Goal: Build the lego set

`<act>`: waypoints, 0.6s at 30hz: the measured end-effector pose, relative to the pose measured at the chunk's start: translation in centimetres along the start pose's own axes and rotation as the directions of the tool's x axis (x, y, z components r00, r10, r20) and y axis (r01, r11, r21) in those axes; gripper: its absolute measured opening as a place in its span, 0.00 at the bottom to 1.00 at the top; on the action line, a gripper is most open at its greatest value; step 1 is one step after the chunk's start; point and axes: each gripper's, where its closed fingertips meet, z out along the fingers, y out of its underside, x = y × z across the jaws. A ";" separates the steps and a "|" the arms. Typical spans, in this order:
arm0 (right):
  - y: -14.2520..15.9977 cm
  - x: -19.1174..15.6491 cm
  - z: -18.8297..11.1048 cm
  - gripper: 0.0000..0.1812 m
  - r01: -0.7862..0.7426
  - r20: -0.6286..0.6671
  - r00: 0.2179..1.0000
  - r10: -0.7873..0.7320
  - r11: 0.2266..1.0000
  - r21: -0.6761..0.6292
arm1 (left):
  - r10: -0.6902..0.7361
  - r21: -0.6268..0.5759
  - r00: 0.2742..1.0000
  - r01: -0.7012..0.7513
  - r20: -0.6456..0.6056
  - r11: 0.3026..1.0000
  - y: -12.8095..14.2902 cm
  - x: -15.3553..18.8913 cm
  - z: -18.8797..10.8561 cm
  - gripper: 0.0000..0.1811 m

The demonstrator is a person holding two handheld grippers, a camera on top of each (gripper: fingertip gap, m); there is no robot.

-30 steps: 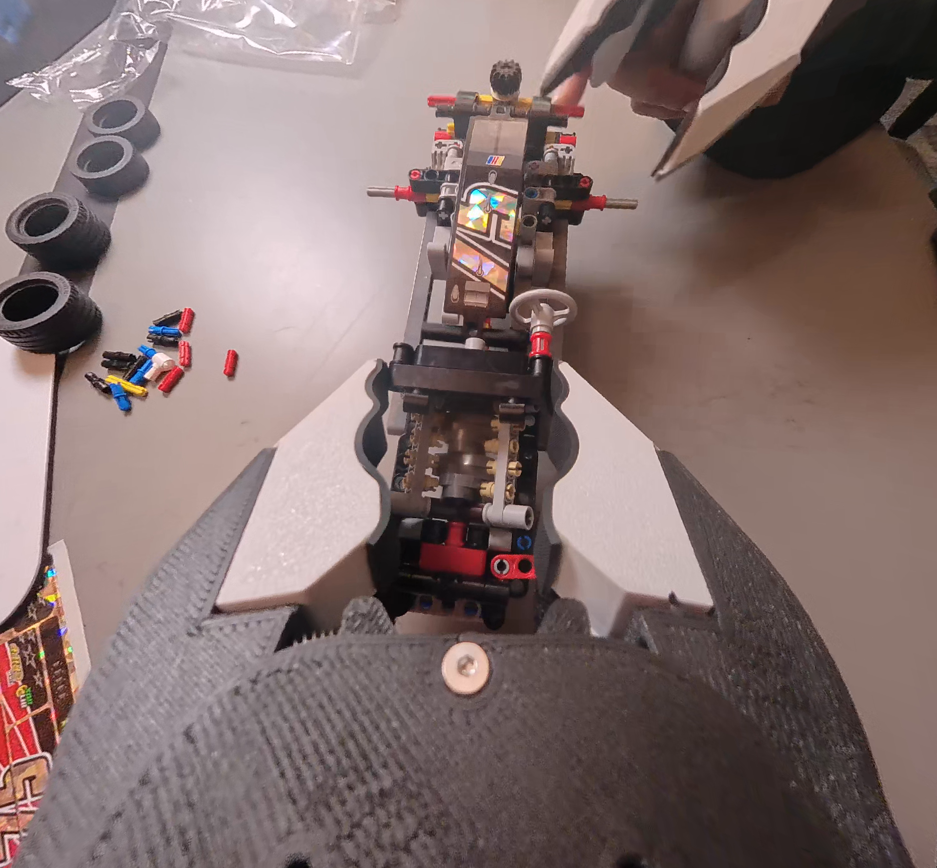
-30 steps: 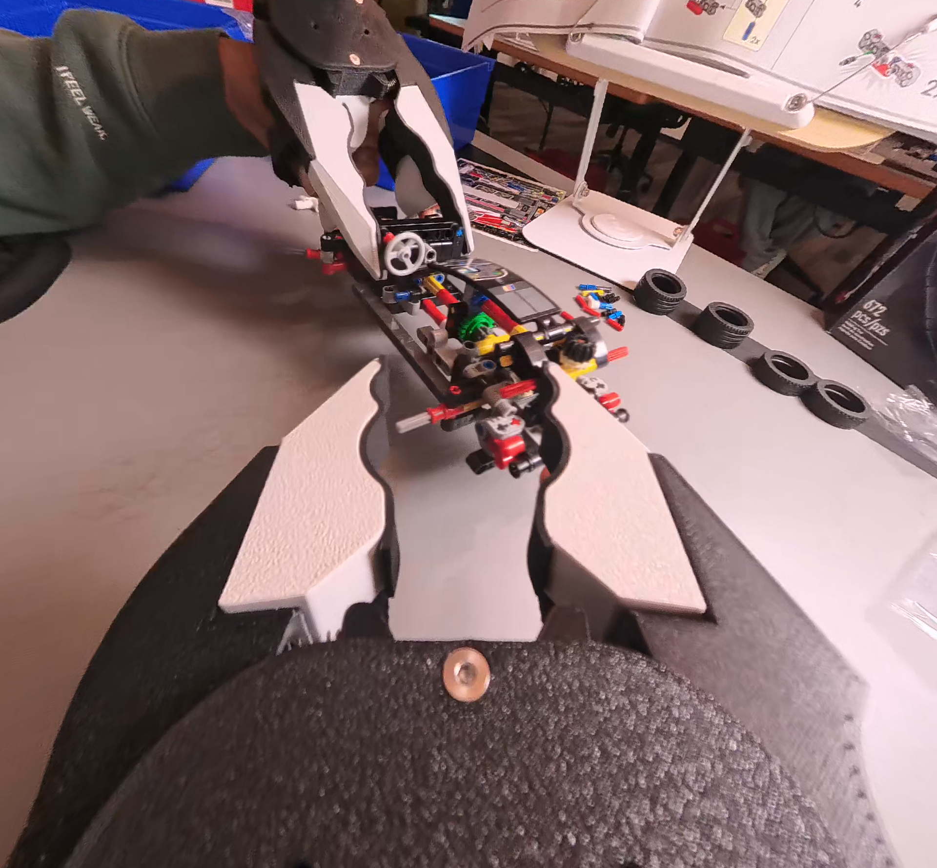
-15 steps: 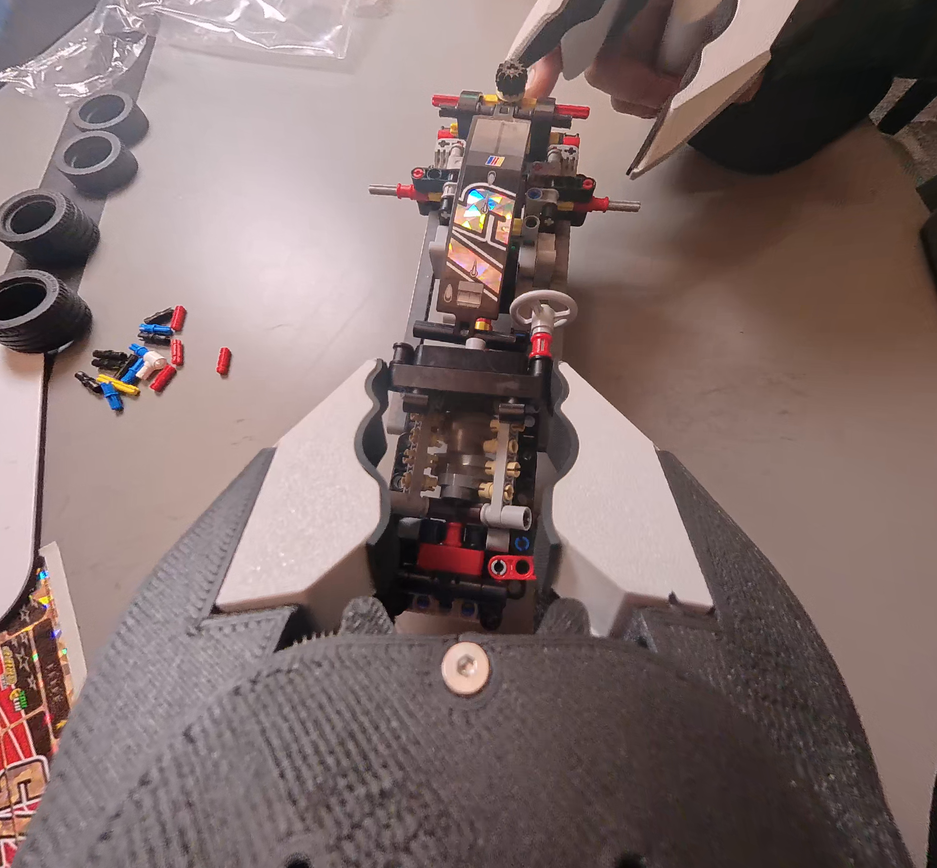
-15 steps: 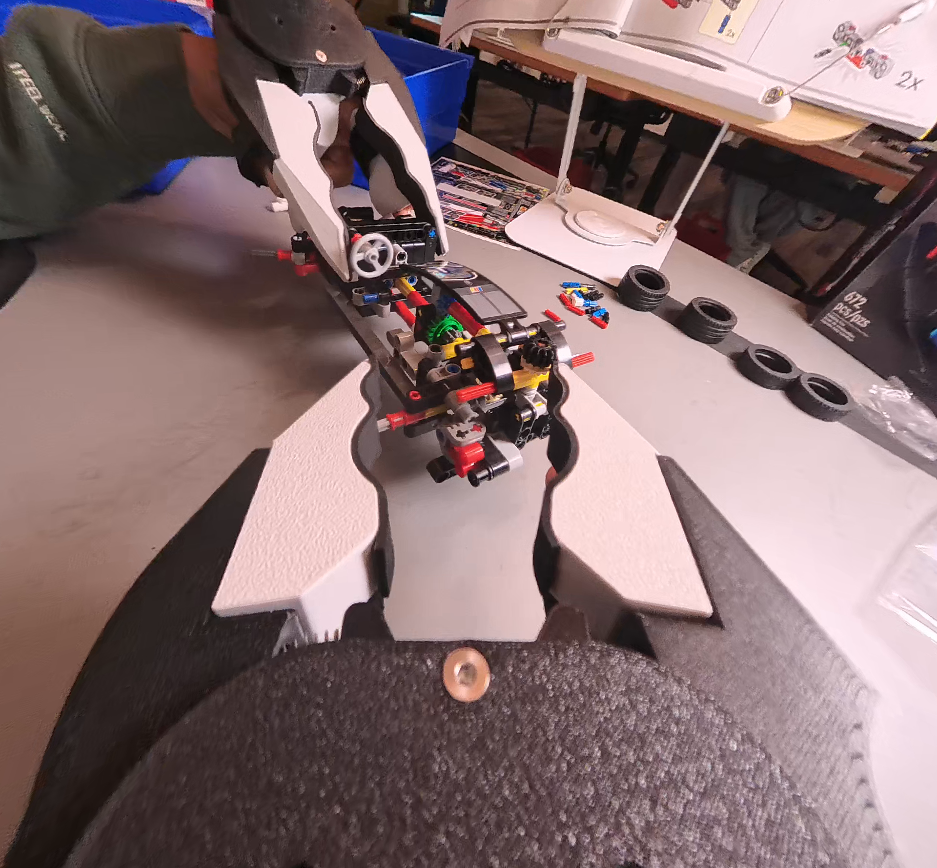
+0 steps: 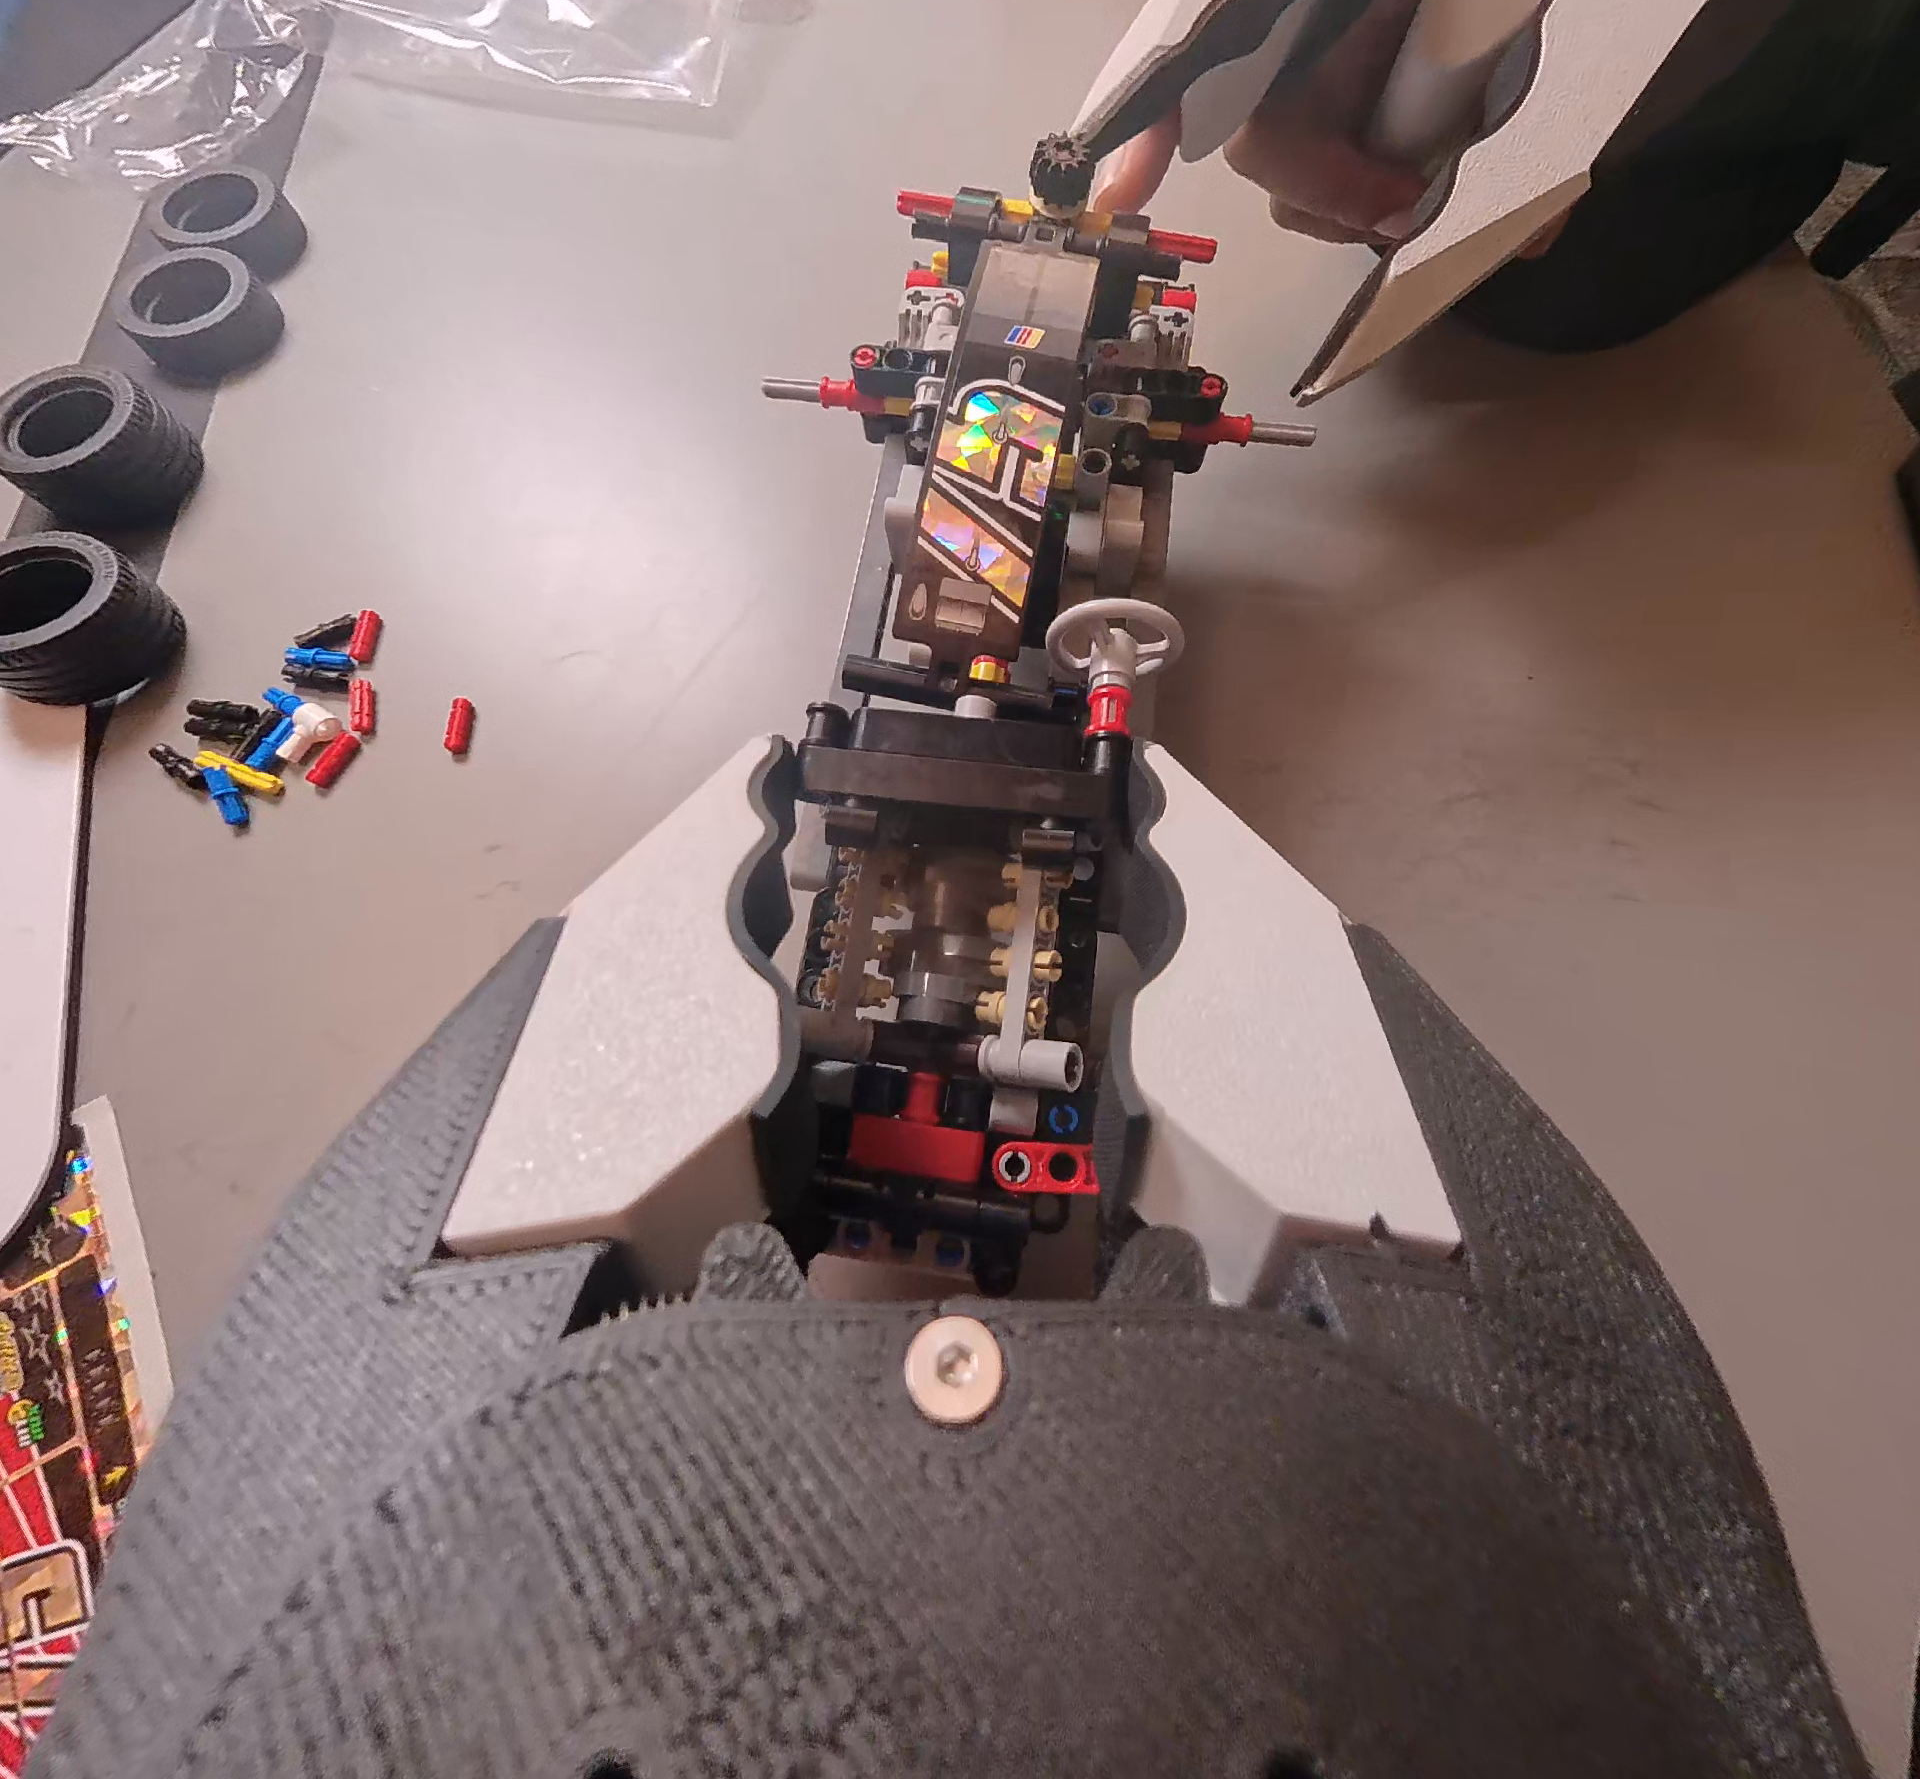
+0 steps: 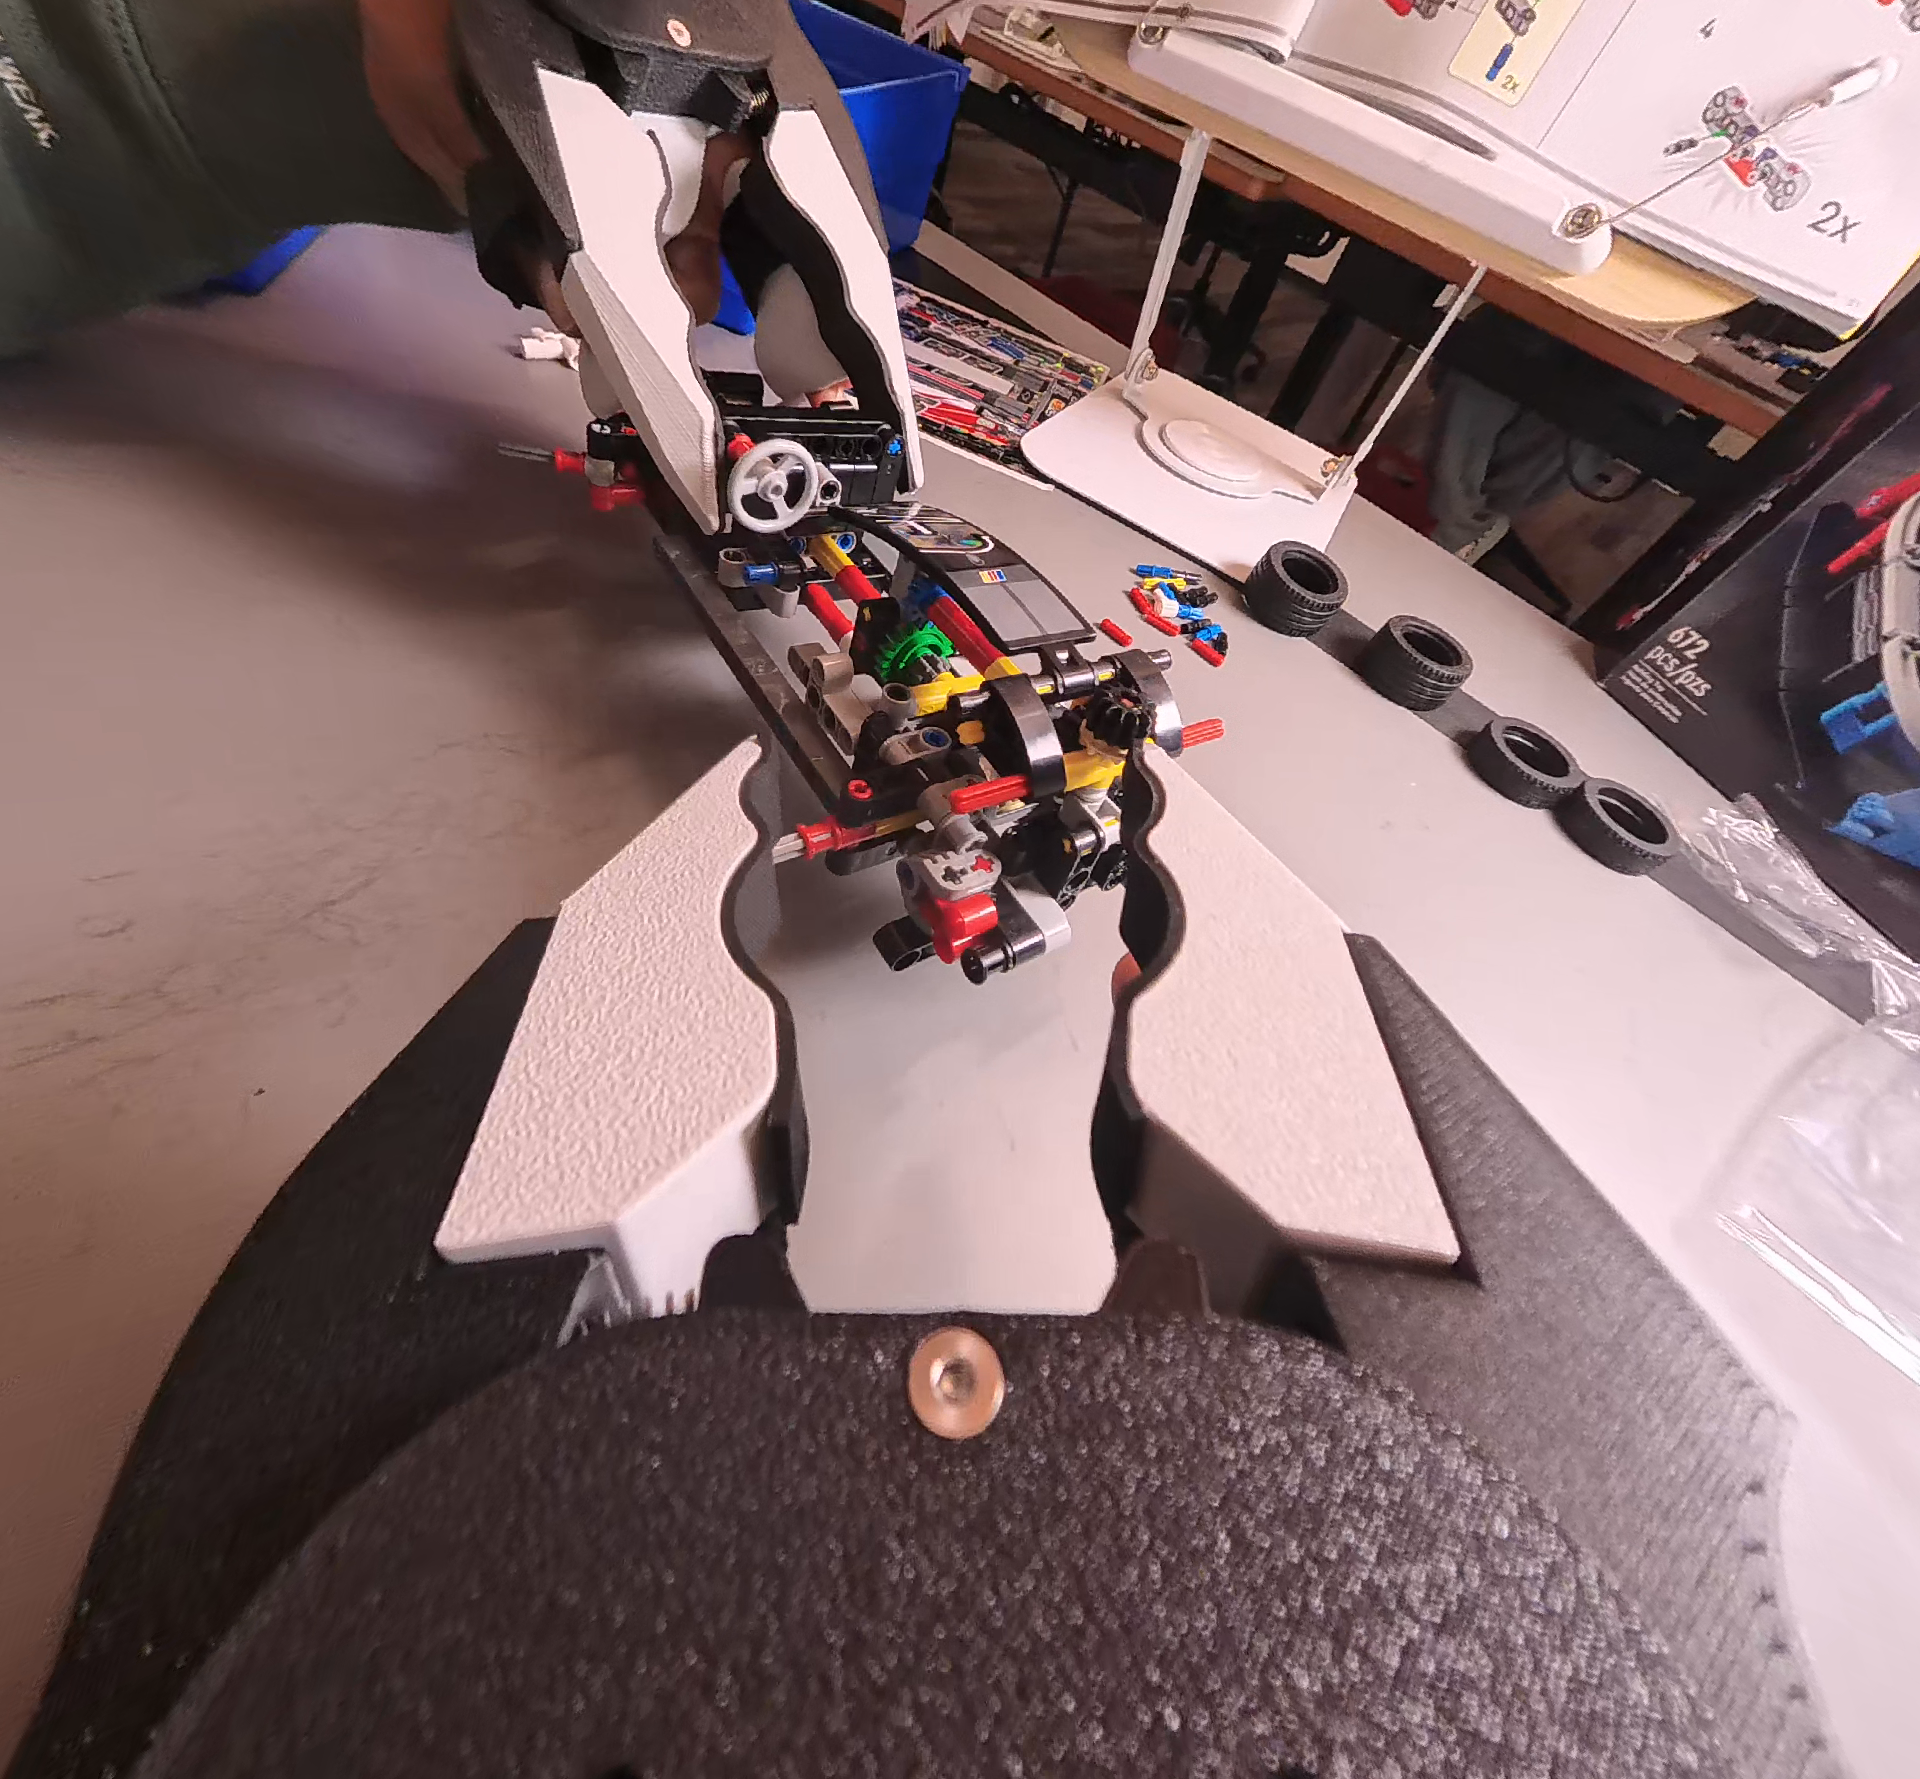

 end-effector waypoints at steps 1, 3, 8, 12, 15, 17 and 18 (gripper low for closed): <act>0.0 0.0 0.0 0.35 0.002 -0.002 1.000 -0.002 1.000 -0.002 | -0.001 0.000 1.000 0.001 -0.002 1.000 0.0 0.0 0.0 0.34; 0.1 -0.1 0.0 0.34 0.006 -0.003 1.000 -0.006 1.000 0.000 | -0.005 0.005 1.000 0.005 -0.006 1.000 0.1 0.0 0.0 0.34; 0.4 -0.2 0.0 0.34 0.005 0.002 1.000 -0.005 1.000 -0.010 | -0.012 0.008 1.000 0.012 -0.011 1.000 0.3 0.0 0.2 0.34; 1.0 -0.4 0.1 0.33 0.002 0.016 1.000 -0.002 0.999 -0.032 | -0.008 -0.007 1.000 0.008 -0.011 1.000 0.7 0.0 0.4 0.34; 1.7 -0.5 0.3 0.32 0.003 0.035 0.999 0.000 0.998 -0.062 | 0.008 -0.023 1.000 -0.009 -0.010 1.000 1.2 0.0 0.6 0.34; 1.9 -0.5 0.3 0.31 0.012 0.052 0.999 -0.007 0.996 -0.085 | 0.024 -0.027 1.000 -0.024 -0.009 0.999 1.5 0.1 0.7 0.34; 1.8 -0.3 0.3 0.30 0.028 0.058 0.998 -0.023 0.995 -0.092 | 0.030 -0.029 1.000 -0.030 -0.010 0.999 1.6 0.1 0.8 0.34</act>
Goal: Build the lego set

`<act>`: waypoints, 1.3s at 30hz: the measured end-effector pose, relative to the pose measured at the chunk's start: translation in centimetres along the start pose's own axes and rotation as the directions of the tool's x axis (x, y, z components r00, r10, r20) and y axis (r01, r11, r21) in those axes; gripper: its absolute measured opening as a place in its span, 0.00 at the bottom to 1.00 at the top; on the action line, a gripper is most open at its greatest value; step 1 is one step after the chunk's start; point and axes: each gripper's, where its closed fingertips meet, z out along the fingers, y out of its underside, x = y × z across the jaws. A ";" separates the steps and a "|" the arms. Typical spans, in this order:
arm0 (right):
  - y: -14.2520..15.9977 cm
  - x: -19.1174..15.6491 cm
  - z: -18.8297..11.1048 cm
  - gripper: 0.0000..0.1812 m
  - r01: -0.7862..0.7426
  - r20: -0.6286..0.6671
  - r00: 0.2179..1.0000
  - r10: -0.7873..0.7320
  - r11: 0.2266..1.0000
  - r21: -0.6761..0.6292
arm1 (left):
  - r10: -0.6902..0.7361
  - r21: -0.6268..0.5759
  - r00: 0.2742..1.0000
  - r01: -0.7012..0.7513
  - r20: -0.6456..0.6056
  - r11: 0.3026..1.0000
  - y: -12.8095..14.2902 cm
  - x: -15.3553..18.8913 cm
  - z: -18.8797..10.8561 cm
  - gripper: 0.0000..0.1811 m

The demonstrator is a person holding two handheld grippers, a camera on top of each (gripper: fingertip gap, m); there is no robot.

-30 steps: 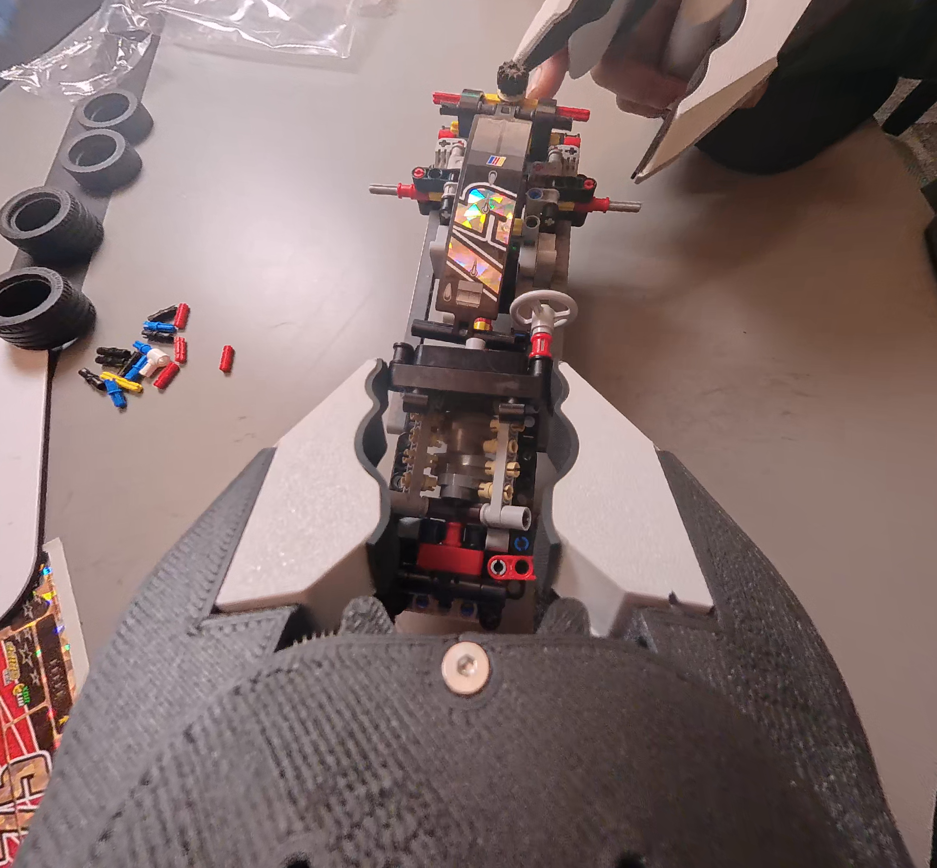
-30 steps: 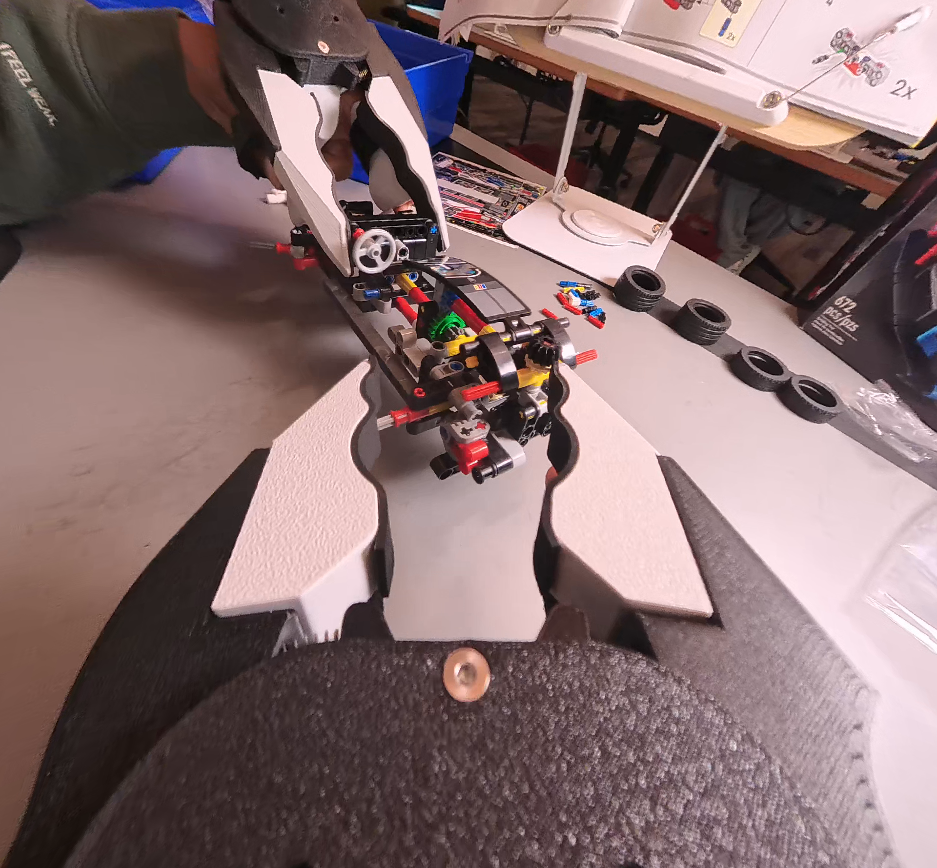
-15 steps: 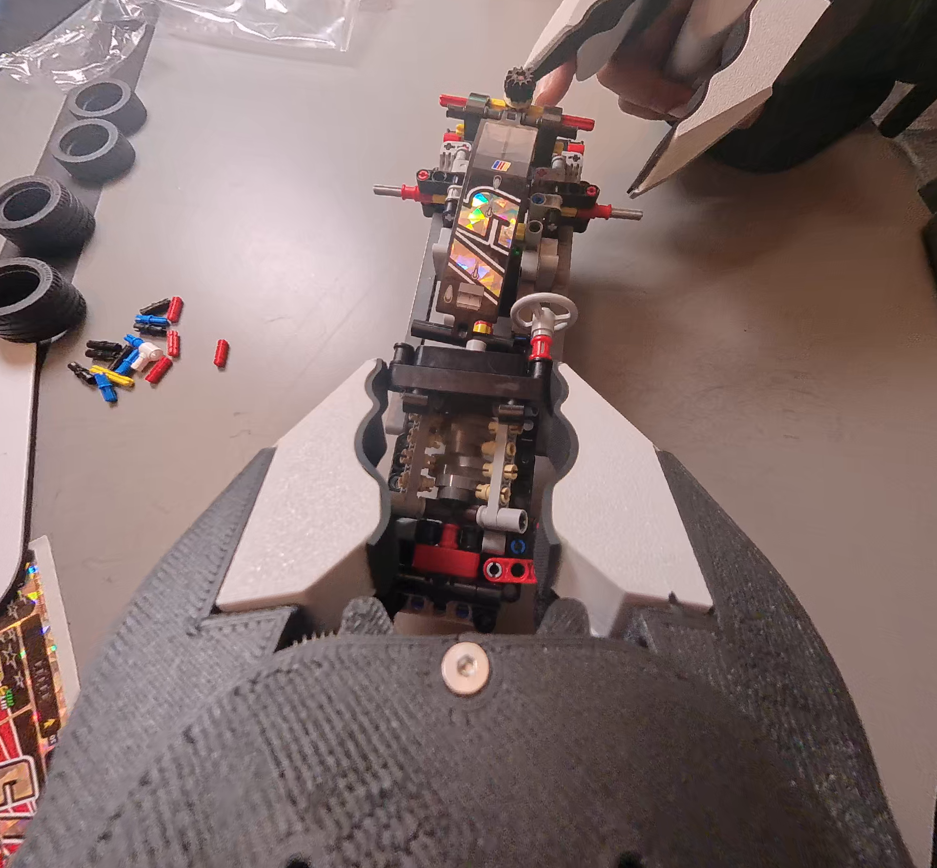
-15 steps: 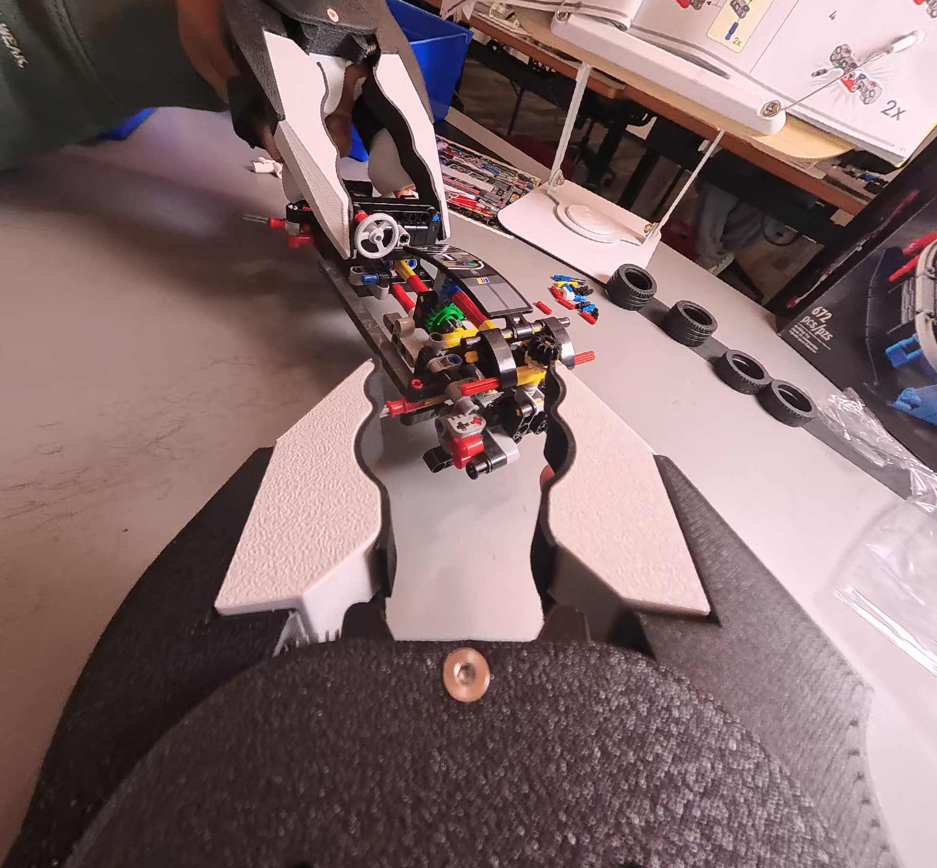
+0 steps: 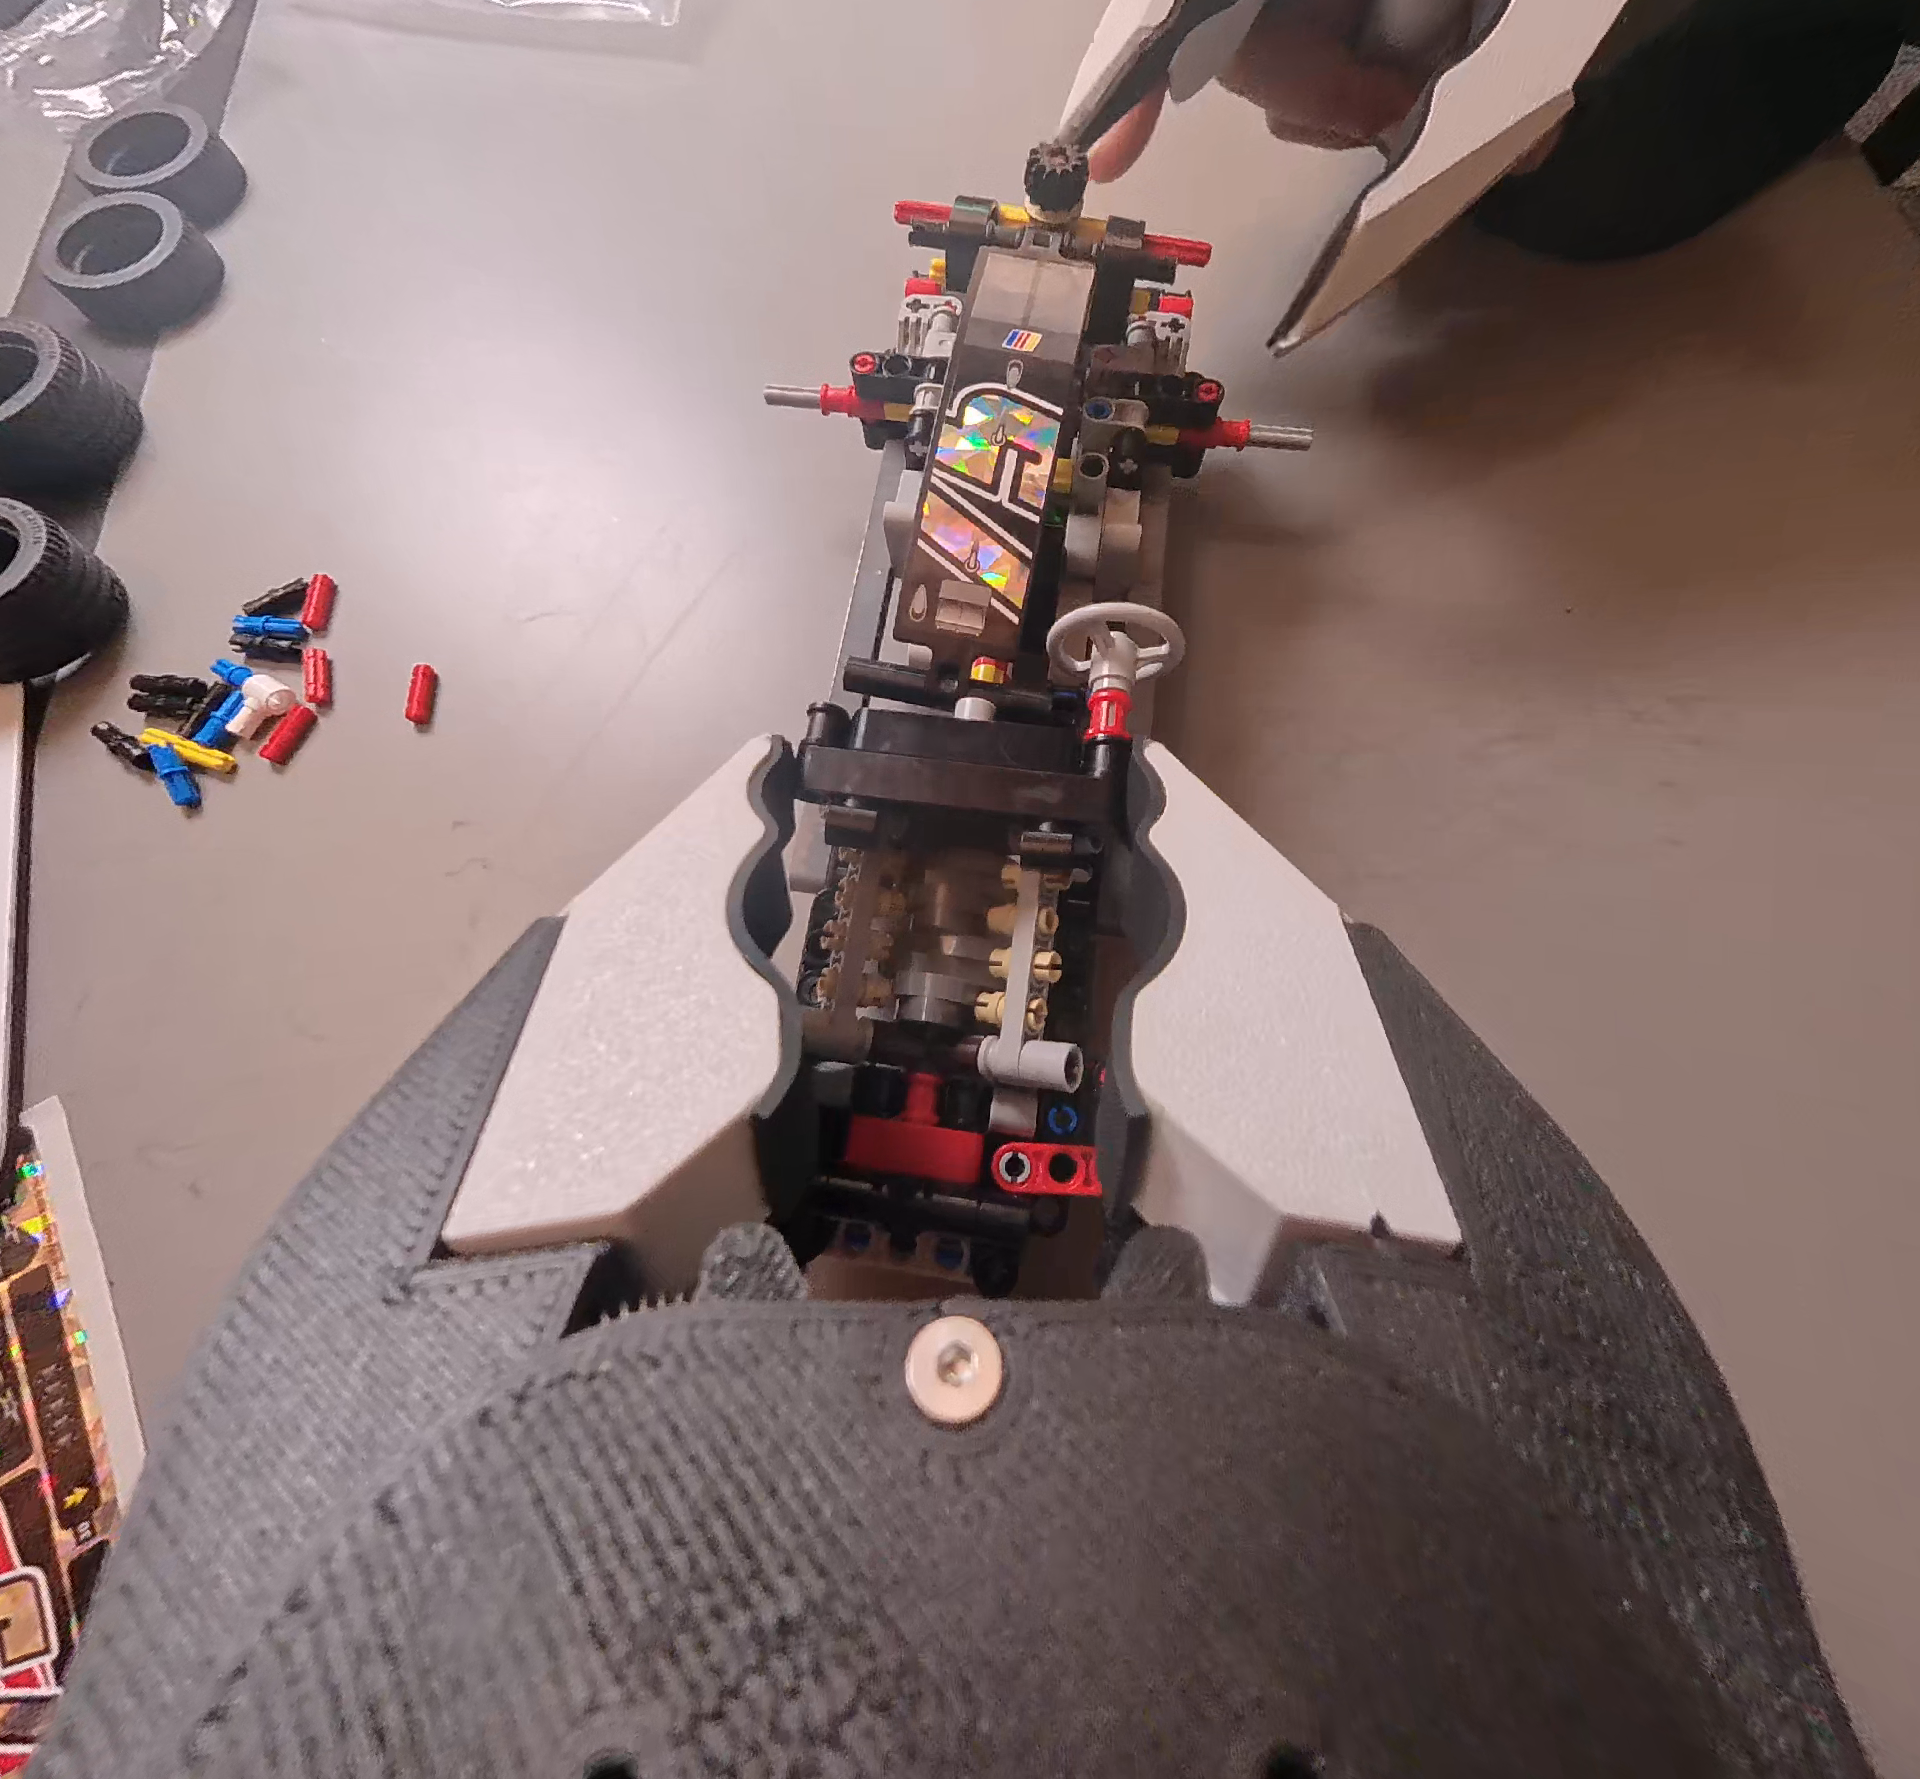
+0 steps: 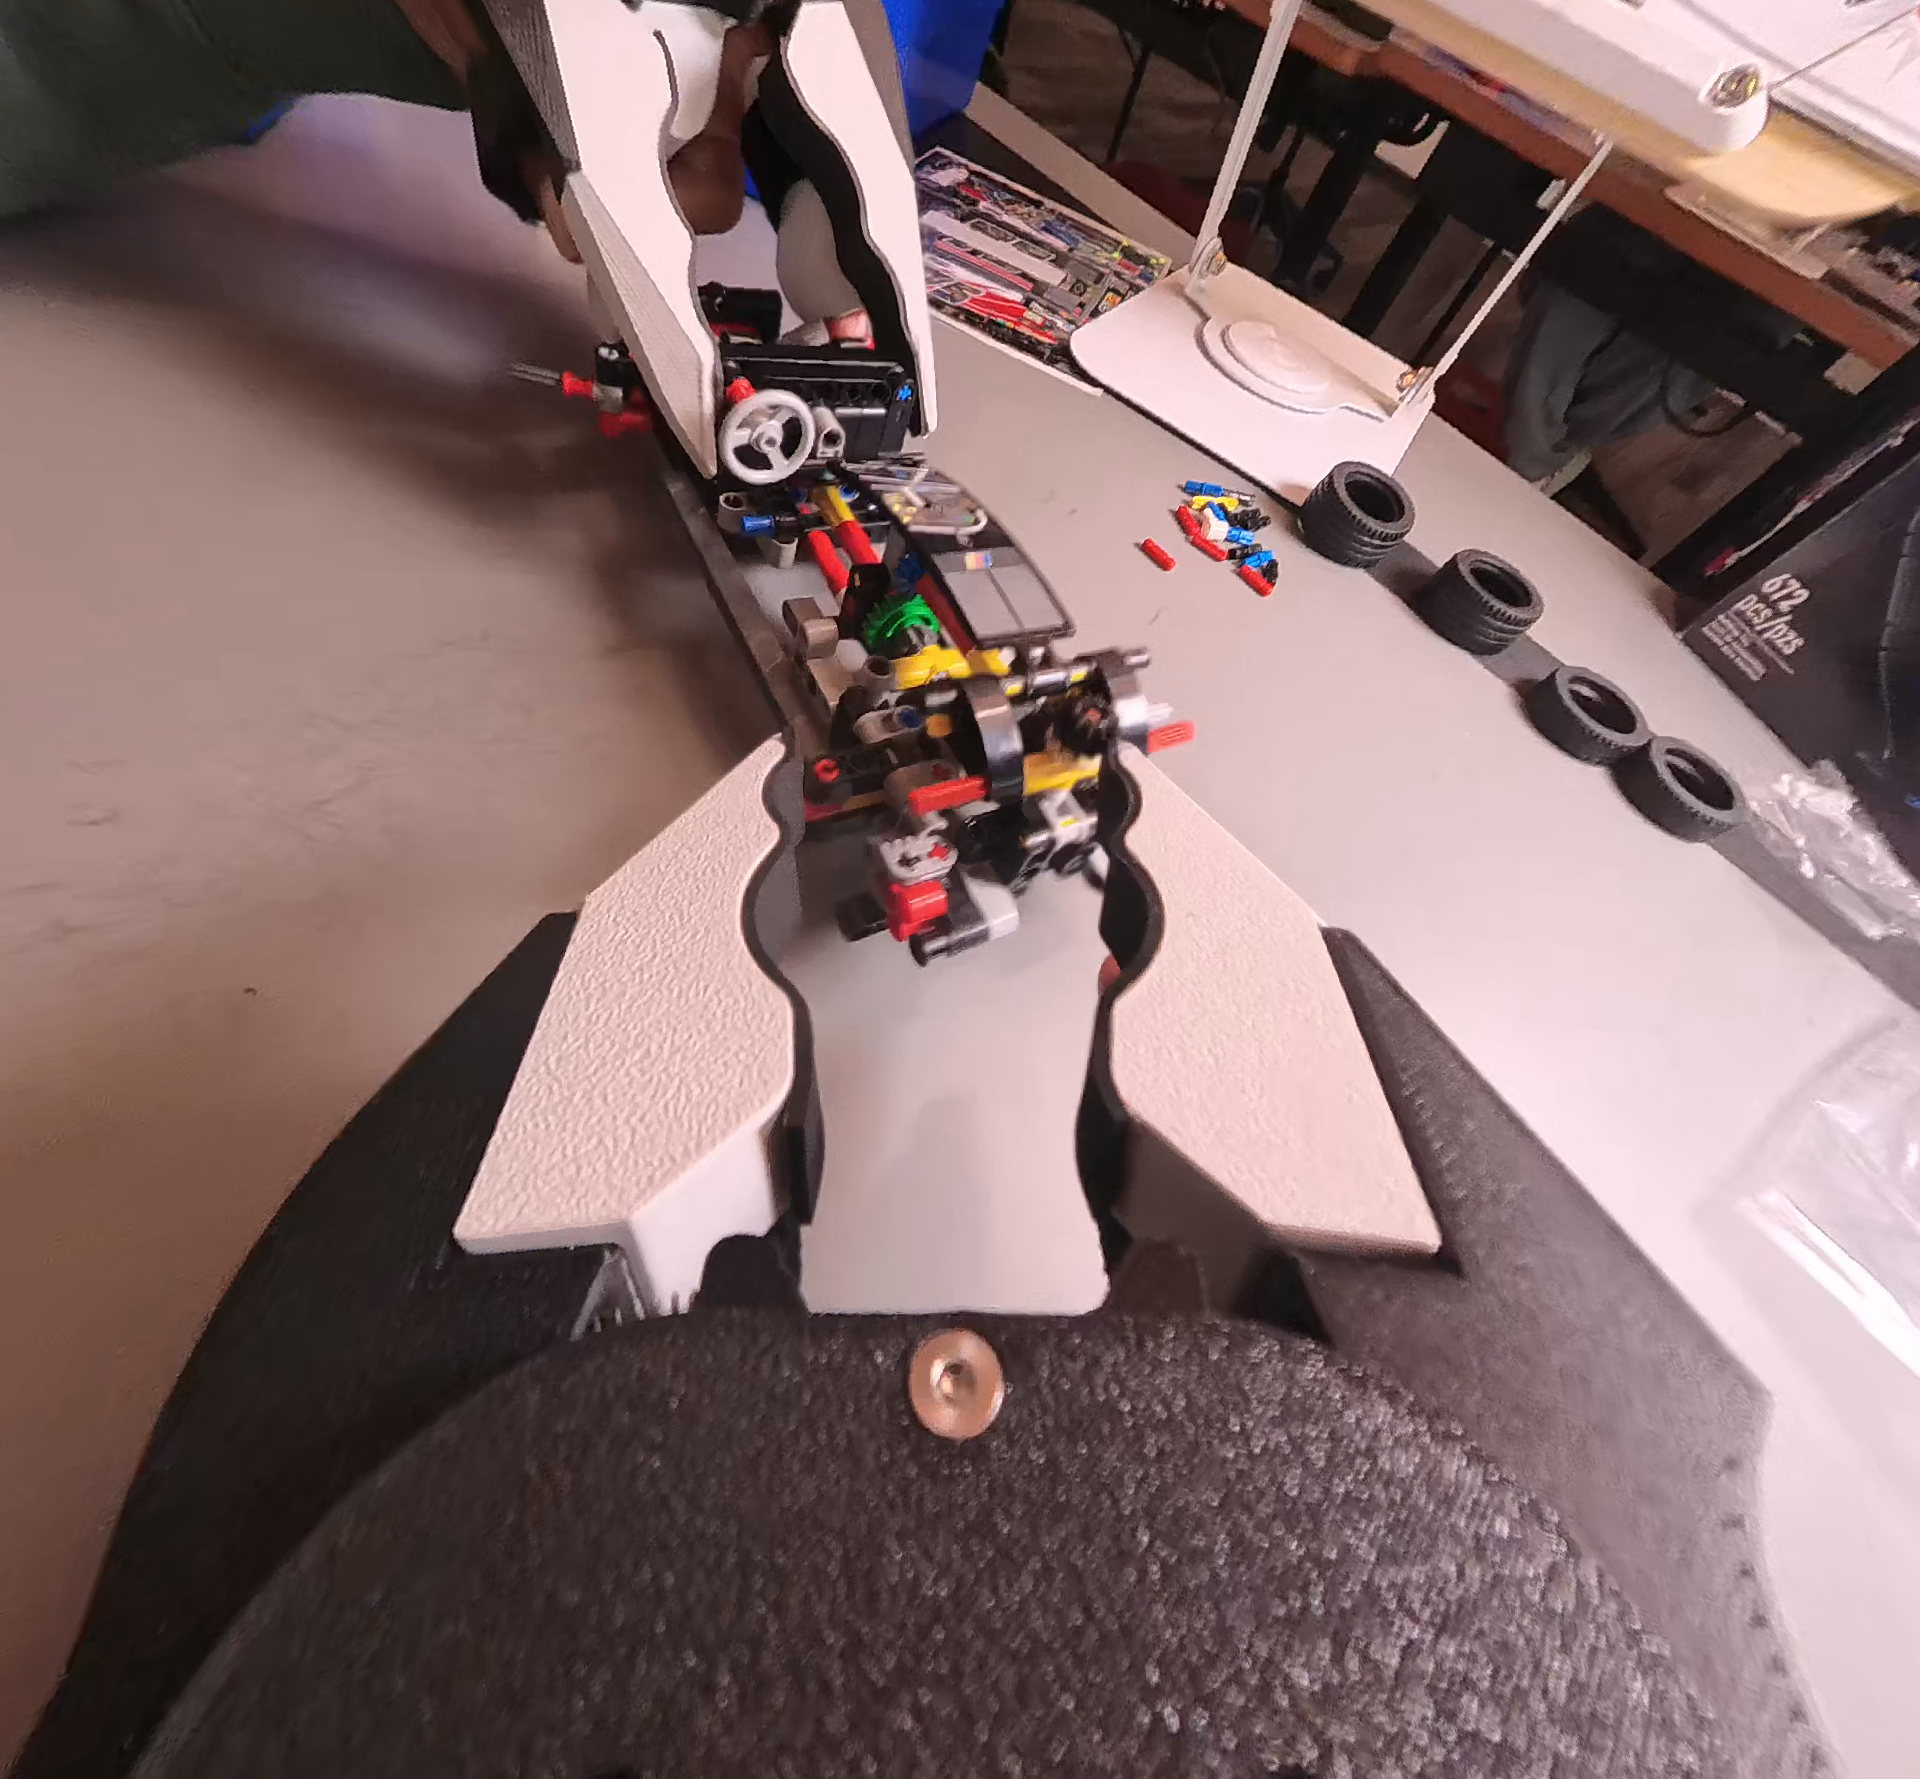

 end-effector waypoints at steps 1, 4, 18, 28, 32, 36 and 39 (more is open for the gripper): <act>-0.6 0.2 -0.1 0.29 0.025 0.011 1.000 -0.025 1.000 0.005 | 0.009 -0.010 1.000 -0.009 0.001 1.000 0.2 0.0 0.1 0.34; -2.4 0.3 0.4 0.26 0.109 0.118 0.988 -0.102 0.993 -0.049 | 0.041 -0.038 0.999 -0.040 0.004 0.998 0.8 0.1 0.5 0.34; -2.6 -1.0 4.4 0.13 0.217 0.448 0.882 -0.143 0.969 -0.118 | 0.065 -0.038 0.998 -0.065 -0.013 0.997 1.4 0.4 0.6 0.35; -1.4 -2.1 5.2 0.13 0.315 0.436 0.868 -0.239 0.943 -0.110 | 0.048 -0.026 0.999 -0.049 -0.017 0.998 1.2 0.5 0.7 0.34; -1.8 -1.6 4.3 0.28 0.260 0.429 0.882 -0.196 0.961 -0.095 | 0.054 -0.025 0.998 -0.054 -0.015 0.998 1.3 0.5 0.7 0.35; -1.0 0.3 1.5 0.25 0.219 0.399 0.904 -0.157 0.969 -0.114 | 0.058 -0.024 0.998 -0.058 -0.017 0.998 1.3 0.5 0.7 0.35; 1.2 1.0 0.3 0.25 0.205 0.389 0.914 -0.118 0.960 -0.190 | 0.057 -0.022 0.998 -0.057 -0.019 0.998 1.3 0.4 0.7 0.35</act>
